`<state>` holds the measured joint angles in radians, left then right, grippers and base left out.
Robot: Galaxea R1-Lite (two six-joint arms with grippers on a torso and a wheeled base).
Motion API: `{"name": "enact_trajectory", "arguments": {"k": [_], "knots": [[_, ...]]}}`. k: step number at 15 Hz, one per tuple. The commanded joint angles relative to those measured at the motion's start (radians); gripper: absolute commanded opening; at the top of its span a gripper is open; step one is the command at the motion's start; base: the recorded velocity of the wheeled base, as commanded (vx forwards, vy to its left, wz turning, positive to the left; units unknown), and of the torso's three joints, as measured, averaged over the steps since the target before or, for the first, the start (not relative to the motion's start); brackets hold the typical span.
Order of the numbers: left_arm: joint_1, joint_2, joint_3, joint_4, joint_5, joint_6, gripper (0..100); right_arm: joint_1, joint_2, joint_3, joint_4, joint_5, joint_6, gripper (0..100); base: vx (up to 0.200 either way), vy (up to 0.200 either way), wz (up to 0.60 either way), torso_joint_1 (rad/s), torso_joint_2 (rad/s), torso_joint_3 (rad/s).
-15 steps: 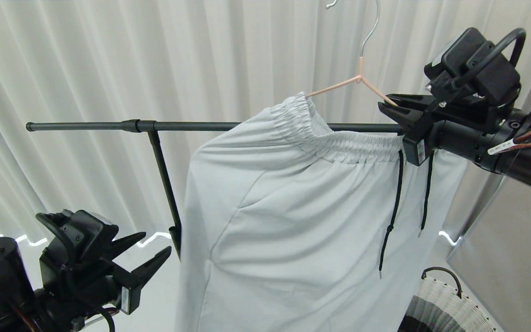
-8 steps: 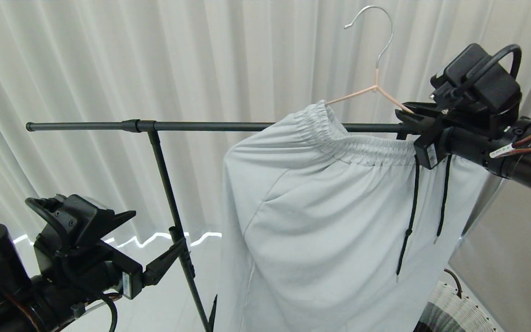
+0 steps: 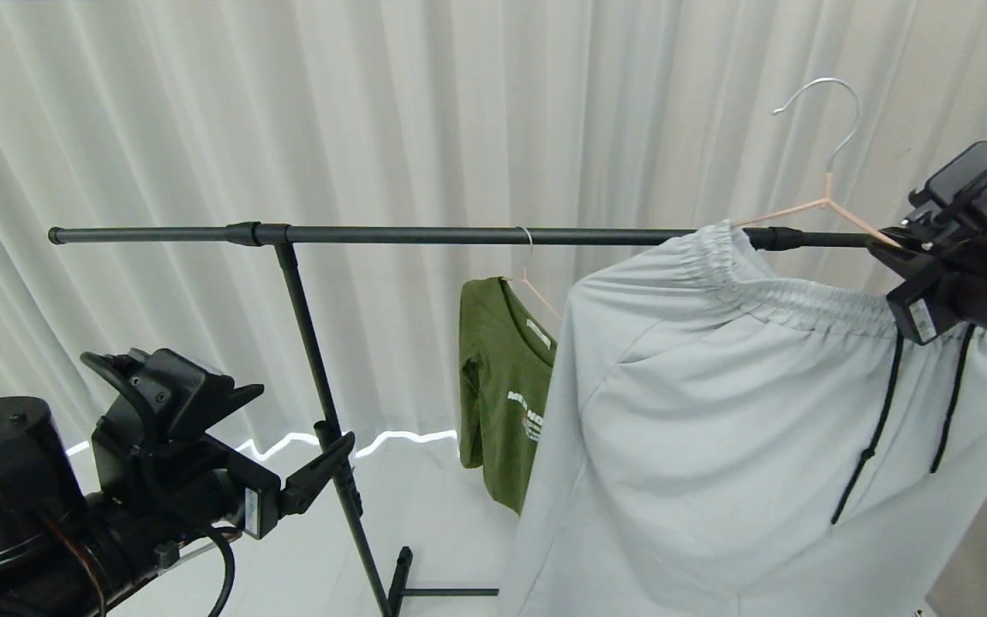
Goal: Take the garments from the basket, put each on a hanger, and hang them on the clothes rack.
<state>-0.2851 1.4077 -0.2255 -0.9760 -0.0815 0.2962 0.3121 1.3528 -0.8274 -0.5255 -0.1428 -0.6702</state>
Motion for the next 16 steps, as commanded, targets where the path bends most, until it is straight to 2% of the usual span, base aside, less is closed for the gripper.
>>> {"name": "enact_trajectory", "arguments": {"k": [1, 6, 14, 15, 16], "knots": [[0.004, 0.013, -0.006, 0.0, 0.0, 0.0, 100, -0.099, -0.052, 0.039, 0.001, -0.001, -0.019, 0, 0.0, 0.0, 0.0, 0.0, 0.0, 0.0], [0.026, 0.031, -0.008, -0.001, 0.0, 0.0, 100, -0.242, -0.109, 0.068, 0.002, -0.032, -0.045, 0, 0.0, 0.0, 0.0, 0.0, 0.0, 0.0], [0.052, 0.027, 0.003, -0.001, 0.002, -0.006, 100, -0.271, -0.119, 0.067, 0.03, -0.086, -0.069, 0, 0.0, 0.0, 0.0, 0.0, 0.0, 0.0], [0.052, 0.011, 0.012, -0.001, 0.002, -0.022, 100, -0.271, -0.112, 0.067, 0.03, -0.086, -0.071, 0, 0.0, 0.0, 0.0, 0.0, 0.0, 0.0], [0.052, -0.007, 0.018, -0.001, -0.001, -0.072, 100, -0.271, -0.098, 0.067, 0.032, -0.092, -0.071, 0, 0.0, 0.0, 0.0, 0.0, 0.0, 0.0]]}}
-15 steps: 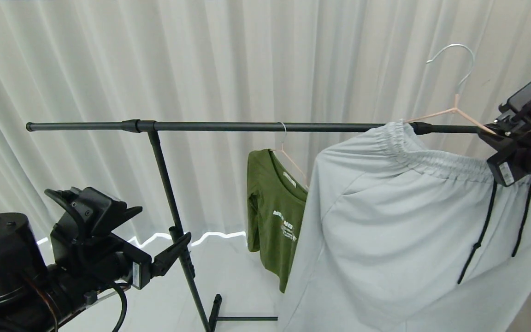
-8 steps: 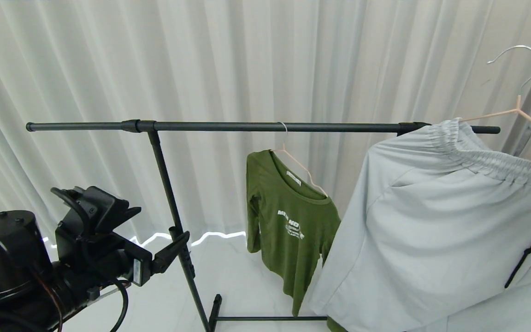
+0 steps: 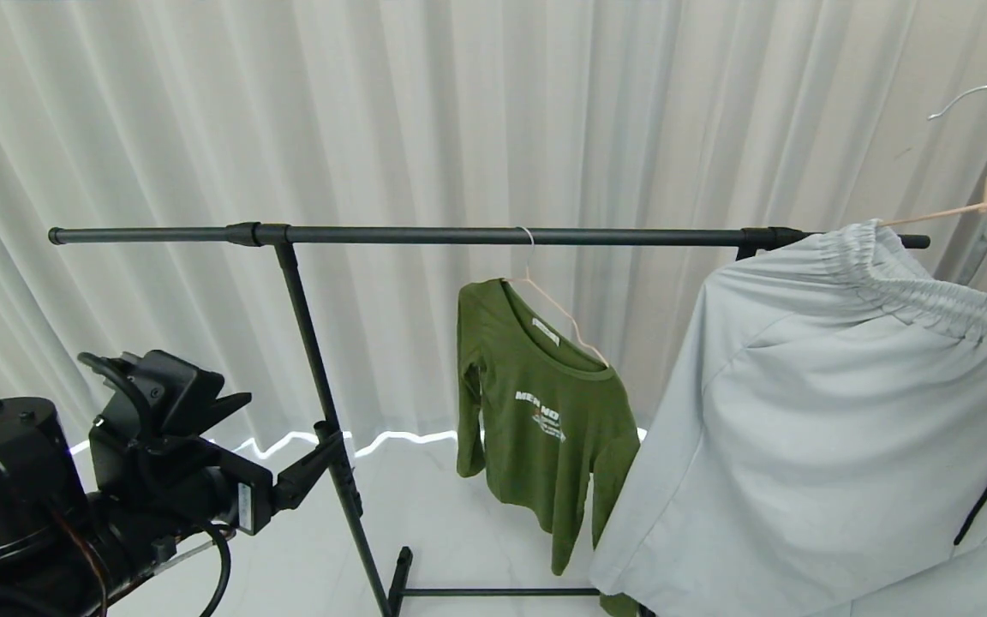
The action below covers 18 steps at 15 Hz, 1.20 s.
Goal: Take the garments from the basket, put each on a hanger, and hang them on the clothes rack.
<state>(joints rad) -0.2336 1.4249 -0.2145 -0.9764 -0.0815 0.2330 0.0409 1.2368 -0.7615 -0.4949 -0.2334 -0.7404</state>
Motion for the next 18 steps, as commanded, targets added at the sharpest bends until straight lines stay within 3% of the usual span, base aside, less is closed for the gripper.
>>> {"name": "enact_trajectory", "arguments": {"k": [1, 5, 16, 18], "knots": [[-0.003, -0.031, 0.006, -0.001, -0.003, -0.063, 100, 0.002, 0.027, 0.001, -0.001, -0.017, 0.0, 0, 0.0, 0.0, 0.0, 0.0, 0.0, 0.0], [0.01, -0.032, 0.012, -0.001, 0.0, -0.095, 100, 0.01, 0.064, -0.006, -0.001, -0.04, -0.011, 0, 0.0, 0.0, 0.0, 0.0, 0.0, 0.0], [0.007, -0.032, 0.032, -0.001, 0.0, -0.093, 100, 0.022, 0.064, 0.001, -0.001, -0.046, -0.027, 0, 0.2, 0.0, 0.0, 0.002, 0.0, 0.005], [0.007, -0.032, 0.035, -0.001, 0.0, -0.092, 100, 0.044, 0.067, 0.004, 0.001, -0.066, -0.027, 0, 0.0, 0.0, 0.0, 0.0, 0.0, 0.0]]}}
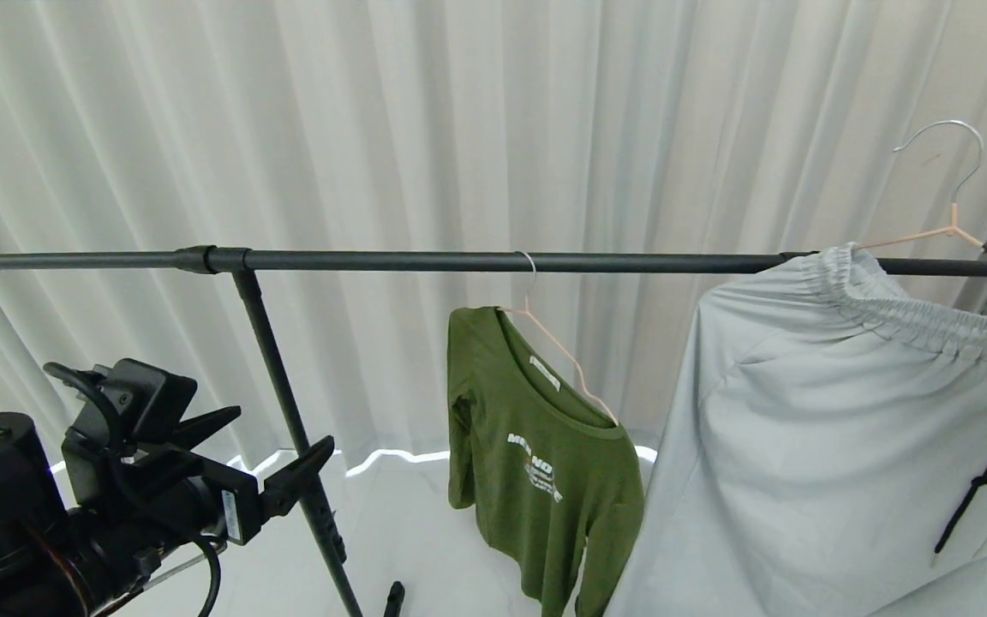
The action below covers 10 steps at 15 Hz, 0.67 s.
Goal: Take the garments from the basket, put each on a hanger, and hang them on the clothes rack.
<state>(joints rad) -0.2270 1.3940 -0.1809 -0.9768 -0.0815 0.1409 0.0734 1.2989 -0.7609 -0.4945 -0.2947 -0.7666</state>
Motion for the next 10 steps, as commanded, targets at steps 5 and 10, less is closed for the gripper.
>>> {"name": "enact_trajectory", "arguments": {"k": [5, 10], "knots": [[-0.006, 0.006, -0.003, 0.0, -0.001, 0.006, 100, 0.078, 0.059, 0.021, 0.001, -0.054, 0.0, 0, 0.0, 0.0, 0.0, 0.0, 0.0, 0.0], [-0.009, 0.002, 0.0, 0.0, -0.001, 0.006, 100, 0.152, 0.135, 0.049, -0.009, -0.093, 0.006, 0, 0.0, 0.0, 0.0, 0.0, 0.0, 0.0]]}}
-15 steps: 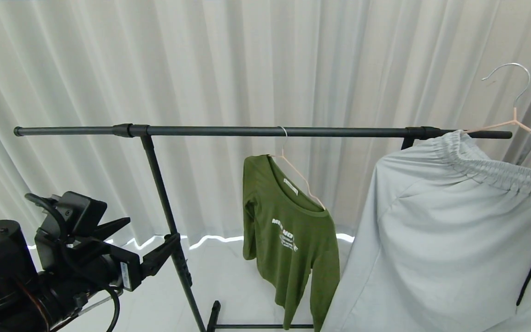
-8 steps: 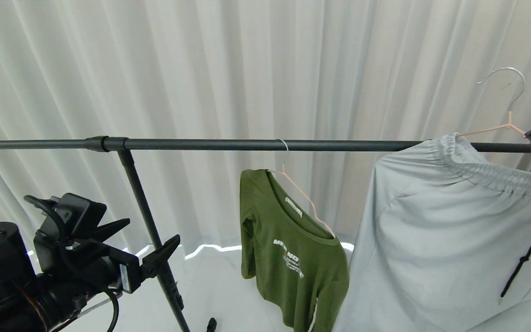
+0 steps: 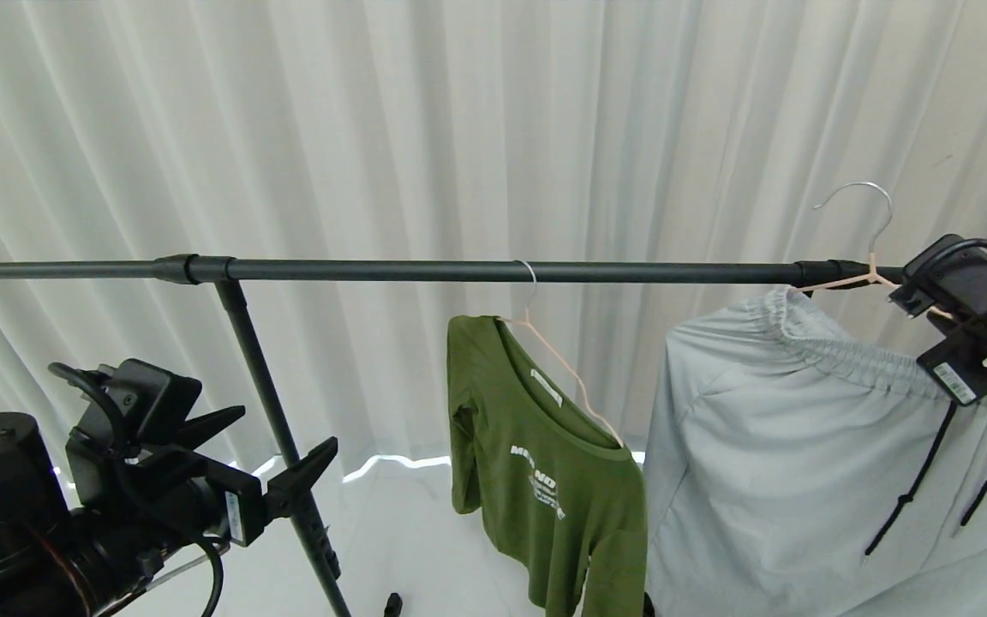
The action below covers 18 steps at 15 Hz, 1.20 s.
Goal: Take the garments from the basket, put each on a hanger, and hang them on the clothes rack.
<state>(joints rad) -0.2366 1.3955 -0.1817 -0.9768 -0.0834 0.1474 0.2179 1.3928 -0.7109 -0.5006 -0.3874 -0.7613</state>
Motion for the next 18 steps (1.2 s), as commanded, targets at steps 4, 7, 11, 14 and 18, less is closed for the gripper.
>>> {"name": "enact_trajectory", "arguments": {"k": [4, 7, 11, 14, 18], "knots": [[0.0, -0.001, 0.002, 0.0, 0.001, 0.0, 100, 0.008, 0.109, -0.033, -0.01, -0.001, 0.005, 0, 0.0, 0.0, 0.0, 0.0, 0.0, 0.0], [0.0, -0.003, 0.01, 0.0, 0.001, 0.0, 100, 0.009, 0.169, -0.068, -0.01, -0.002, 0.005, 0, 0.0, 0.0, 0.0, 0.0, 0.0, 0.0], [0.0, -0.003, 0.008, 0.0, 0.001, 0.0, 100, 0.054, 0.18, -0.067, -0.015, -0.008, 0.013, 0, 0.0, 0.0, 0.0, 0.0, 0.0, 0.0], [0.0, -0.004, 0.008, 0.0, 0.001, 0.0, 100, 0.064, 0.204, -0.068, -0.015, -0.008, 0.013, 0, 0.0, 0.0, 0.0, 0.0, 0.0, 0.0], [0.0, -0.006, 0.01, 0.0, 0.001, 0.0, 100, 0.097, 0.229, -0.062, -0.015, -0.008, 0.022, 0, 0.0, 0.0, 0.0, 0.0, 0.0, 0.0]]}}
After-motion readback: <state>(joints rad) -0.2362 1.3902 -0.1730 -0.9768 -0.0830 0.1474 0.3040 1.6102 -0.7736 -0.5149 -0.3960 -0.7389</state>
